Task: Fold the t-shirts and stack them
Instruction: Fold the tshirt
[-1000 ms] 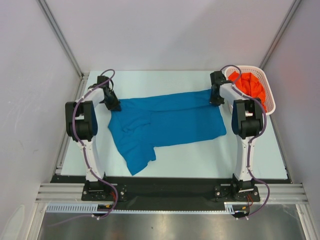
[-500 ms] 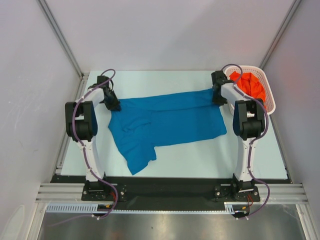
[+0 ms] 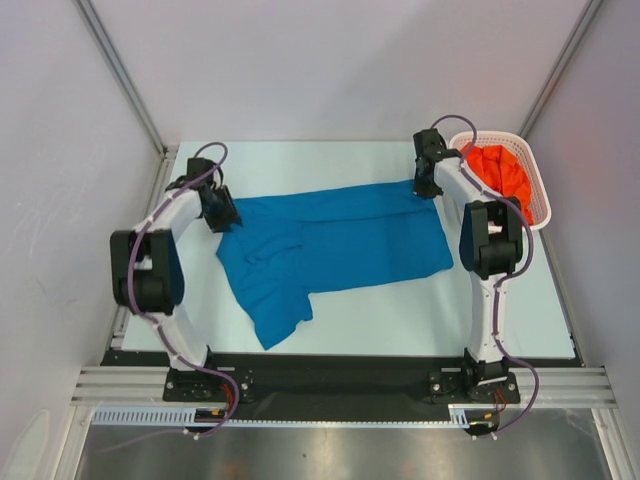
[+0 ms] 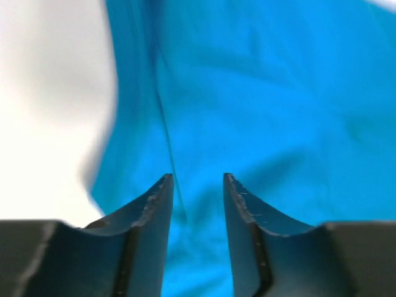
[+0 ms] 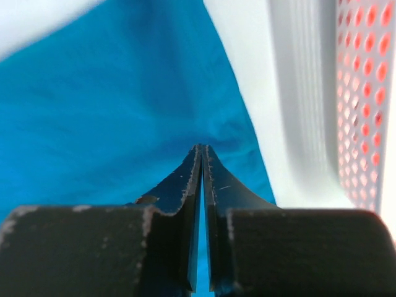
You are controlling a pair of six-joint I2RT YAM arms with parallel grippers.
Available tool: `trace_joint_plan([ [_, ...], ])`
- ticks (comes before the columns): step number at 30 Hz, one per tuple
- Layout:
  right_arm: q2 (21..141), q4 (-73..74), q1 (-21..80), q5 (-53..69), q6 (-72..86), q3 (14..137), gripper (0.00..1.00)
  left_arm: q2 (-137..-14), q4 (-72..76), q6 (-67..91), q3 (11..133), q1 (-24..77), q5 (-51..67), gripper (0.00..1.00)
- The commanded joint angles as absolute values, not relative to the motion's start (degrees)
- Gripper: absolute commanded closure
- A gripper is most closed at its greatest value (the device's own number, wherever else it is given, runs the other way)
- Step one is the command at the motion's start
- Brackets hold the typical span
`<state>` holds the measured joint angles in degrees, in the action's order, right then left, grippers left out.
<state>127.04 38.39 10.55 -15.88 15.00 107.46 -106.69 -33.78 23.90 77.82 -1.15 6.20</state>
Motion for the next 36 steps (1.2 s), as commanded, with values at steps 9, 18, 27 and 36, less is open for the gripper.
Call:
trace_joint_plan([
  [9,100.9,46.0,11.7,-6.5,24.3,81.4,0.71,-68.0,-34.7,28.0,49.8,13.2,11.6,0.55],
  [18,78.0,41.2,7.7,-3.6,24.7,55.1,0.30,-55.0,-41.2,35.2,40.2,18.6,16.4,0.45],
  [27,76.2,38.3,5.0,1.8,26.8,51.8,0.21,-44.5,-47.7,47.3,31.9,24.7,7.5,0.53],
  [36,76.6,39.5,4.6,0.1,26.0,52.7,0.21,-47.6,-48.4,59.1,25.9,40.7,0.1,0.46],
])
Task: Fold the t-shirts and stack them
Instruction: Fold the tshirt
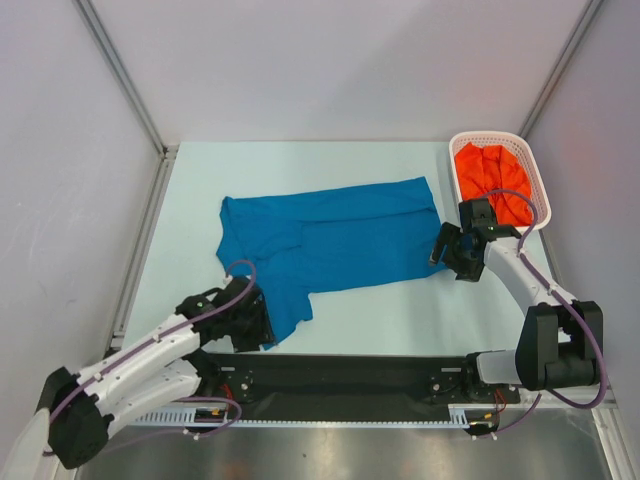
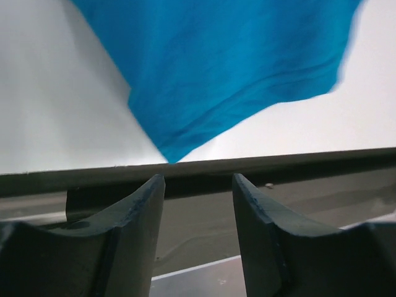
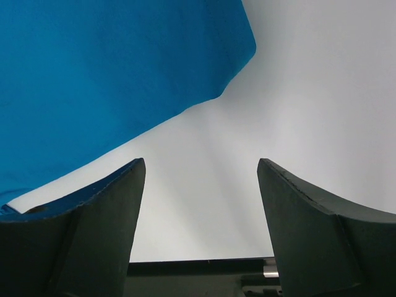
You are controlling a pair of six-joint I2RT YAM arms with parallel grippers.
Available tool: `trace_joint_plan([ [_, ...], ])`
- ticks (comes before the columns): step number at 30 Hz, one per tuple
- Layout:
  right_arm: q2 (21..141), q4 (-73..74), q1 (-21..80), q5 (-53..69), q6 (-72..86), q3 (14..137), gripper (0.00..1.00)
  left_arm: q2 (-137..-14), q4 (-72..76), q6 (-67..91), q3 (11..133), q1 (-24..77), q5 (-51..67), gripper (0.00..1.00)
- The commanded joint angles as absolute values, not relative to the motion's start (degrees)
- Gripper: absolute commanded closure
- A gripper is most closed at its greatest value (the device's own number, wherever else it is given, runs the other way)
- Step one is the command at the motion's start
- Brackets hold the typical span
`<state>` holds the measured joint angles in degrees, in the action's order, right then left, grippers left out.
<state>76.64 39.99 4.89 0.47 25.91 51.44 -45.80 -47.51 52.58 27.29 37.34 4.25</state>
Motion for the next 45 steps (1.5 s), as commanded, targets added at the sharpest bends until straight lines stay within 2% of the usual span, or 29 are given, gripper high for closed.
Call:
trace_joint_plan([
  [1,76.6,39.6,4.6,0.1,26.0,52.6,0.21,-47.7,-48.2,59.8,25.4,42.1,-0.2,0.46],
  [8,73.3,39.5,4.6,1.1,26.4,52.4,0.21,-50.6,-46.1,62.2,24.8,43.0,-5.9,0.46],
  [14,72.5,41.0,4.5,0.1,25.2,52.6,0.21,-56.2,-43.8,61.3,26.2,43.1,-6.8,0.50],
  [23,72.2,40.2,4.5,0.9,25.9,50.5,0.22,-59.7,-42.5,59.9,28.7,43.3,-7.7,0.62],
  [27,72.2,40.0,4.5,1.1,25.4,50.4,0.22,-60.4,-43.9,60.5,29.9,45.5,-7.6,0.57],
  [37,72.2,39.6,4.5,1.0,25.1,49.9,0.22,-64.9,-40.9,61.1,29.1,46.9,-6.7,0.58],
  [41,73.5,39.2,4.5,1.0,24.8,49.2,0.21,-64.4,-39.3,61.9,27.2,46.7,-5.8,0.68],
  [42,74.2,39.1,4.4,1.1,24.8,49.0,0.21,-63.6,-39.5,61.7,27.0,46.3,-6.4,0.81],
  [45,77.3,40.0,4.6,1.6,25.5,49.5,0.21,-60.4,-41.6,59.0,27.9,42.8,-8.3,0.99],
])
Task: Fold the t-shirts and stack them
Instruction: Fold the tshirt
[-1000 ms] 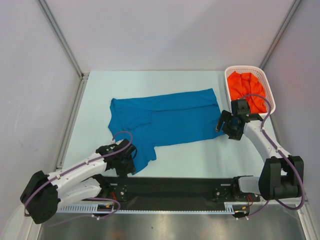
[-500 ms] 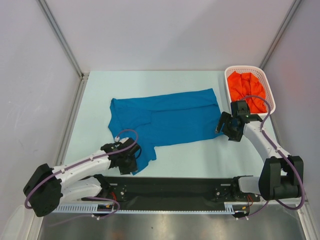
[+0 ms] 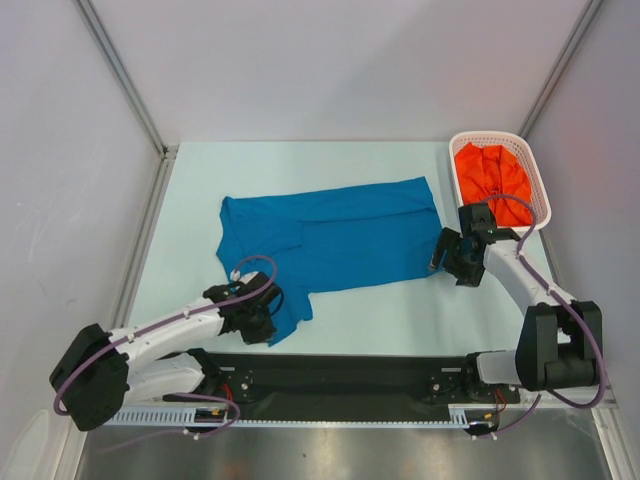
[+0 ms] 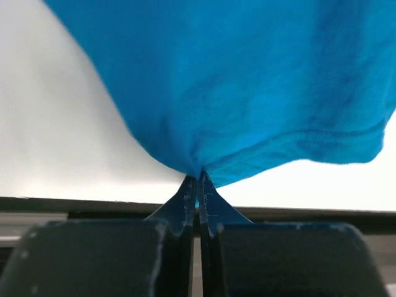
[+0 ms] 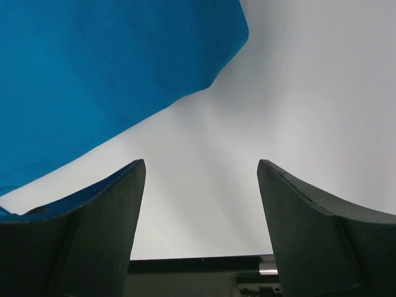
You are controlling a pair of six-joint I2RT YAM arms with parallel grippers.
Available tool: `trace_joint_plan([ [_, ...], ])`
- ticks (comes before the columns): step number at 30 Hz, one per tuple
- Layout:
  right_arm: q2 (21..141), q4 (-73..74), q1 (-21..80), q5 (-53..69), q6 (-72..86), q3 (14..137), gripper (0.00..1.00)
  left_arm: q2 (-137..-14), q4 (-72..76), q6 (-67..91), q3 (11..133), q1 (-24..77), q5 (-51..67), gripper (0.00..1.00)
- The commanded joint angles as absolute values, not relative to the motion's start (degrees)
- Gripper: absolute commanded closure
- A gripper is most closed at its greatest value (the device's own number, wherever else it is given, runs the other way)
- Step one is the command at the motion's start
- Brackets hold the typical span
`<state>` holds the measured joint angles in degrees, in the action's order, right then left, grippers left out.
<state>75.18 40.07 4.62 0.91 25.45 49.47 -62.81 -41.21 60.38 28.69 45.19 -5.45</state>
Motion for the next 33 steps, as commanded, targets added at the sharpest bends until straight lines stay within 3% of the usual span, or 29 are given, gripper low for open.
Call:
trace_joint_plan([
  [1,77.4,39.7,4.5,1.8,26.0,49.4,0.21,-59.5,-42.3,57.1,29.1,42.5,-9.3,1.00],
  [6,77.3,35.7,4.5,2.9,29.8,47.7,0.25,-58.4,-42.9,50.9,32.0,41.4,-11.9,1.00],
  [10,79.4,30.6,4.5,2.9,34.1,45.6,0.37,-61.5,-41.2,44.4,36.4,41.3,-10.9,1.00],
  [18,85.9,18.6,4.5,-5.5,34.9,44.4,0.41,-65.9,-39.5,37.7,42.1,41.3,-7.9,1.00],
  [26,94.9,16.3,10.8,-8.2,26.9,60.4,0.41,-69.9,-40.3,35.3,45.6,41.0,-8.7,1.00],
  [33,100.4,25.0,16.9,-9.1,24.3,74.4,0.37,-71.8,-39.5,34.8,46.0,39.6,-7.7,1.00],
])
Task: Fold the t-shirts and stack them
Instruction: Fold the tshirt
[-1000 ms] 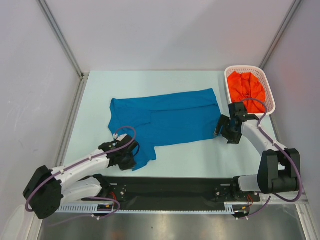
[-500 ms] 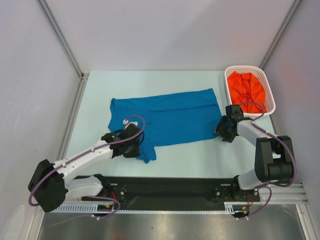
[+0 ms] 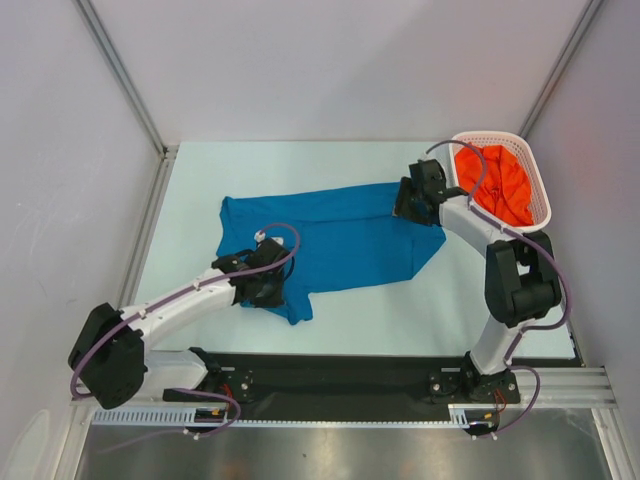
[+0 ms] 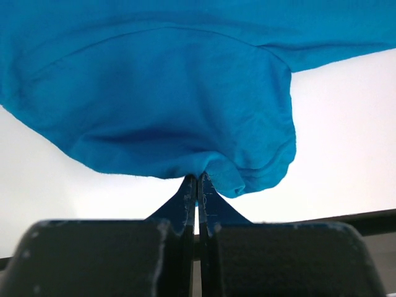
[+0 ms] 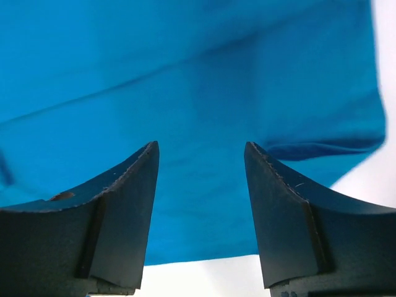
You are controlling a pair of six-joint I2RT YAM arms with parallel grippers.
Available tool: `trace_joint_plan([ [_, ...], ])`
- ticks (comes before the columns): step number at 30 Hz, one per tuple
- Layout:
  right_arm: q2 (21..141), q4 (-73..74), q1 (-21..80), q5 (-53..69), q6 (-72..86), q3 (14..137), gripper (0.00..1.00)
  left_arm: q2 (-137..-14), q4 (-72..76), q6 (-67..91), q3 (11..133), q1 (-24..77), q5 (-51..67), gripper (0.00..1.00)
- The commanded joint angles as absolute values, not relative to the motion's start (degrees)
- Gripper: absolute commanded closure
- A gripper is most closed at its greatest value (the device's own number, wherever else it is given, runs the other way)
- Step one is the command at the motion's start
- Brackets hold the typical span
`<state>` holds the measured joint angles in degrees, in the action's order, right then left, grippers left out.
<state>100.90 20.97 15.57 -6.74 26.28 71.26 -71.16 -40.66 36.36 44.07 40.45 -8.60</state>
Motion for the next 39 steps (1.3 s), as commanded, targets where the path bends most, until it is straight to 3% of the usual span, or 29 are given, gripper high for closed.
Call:
trace_joint_plan([
  [1,99.8,25.7,16.5,-9.4,24.4,73.8,0.37,-72.2,-39.2,34.9,46.0,39.5,-7.4,1.00],
  [8,93.5,24.2,10.6,-7.0,22.8,65.9,0.41,-72.5,-38.1,35.0,44.7,39.4,-6.2,1.00],
  [13,101.0,27.1,9.5,-2.4,22.6,70.9,0.45,-72.3,-37.7,35.1,44.1,39.1,-5.5,1.00],
  [20,107.3,33.6,14.9,-13.0,26.1,77.4,0.41,-72.4,-37.4,34.8,44.2,38.5,-5.0,0.99],
  [24,108.6,36.4,17.7,-21.2,26.2,79.2,0.48,-72.2,-37.4,34.3,44.0,38.1,-4.9,1.00],
  [39,117.0,43.9,21.8,-29.8,27.0,86.0,0.59,-70.6,-37.1,31.6,42.5,33.9,-3.2,1.00],
])
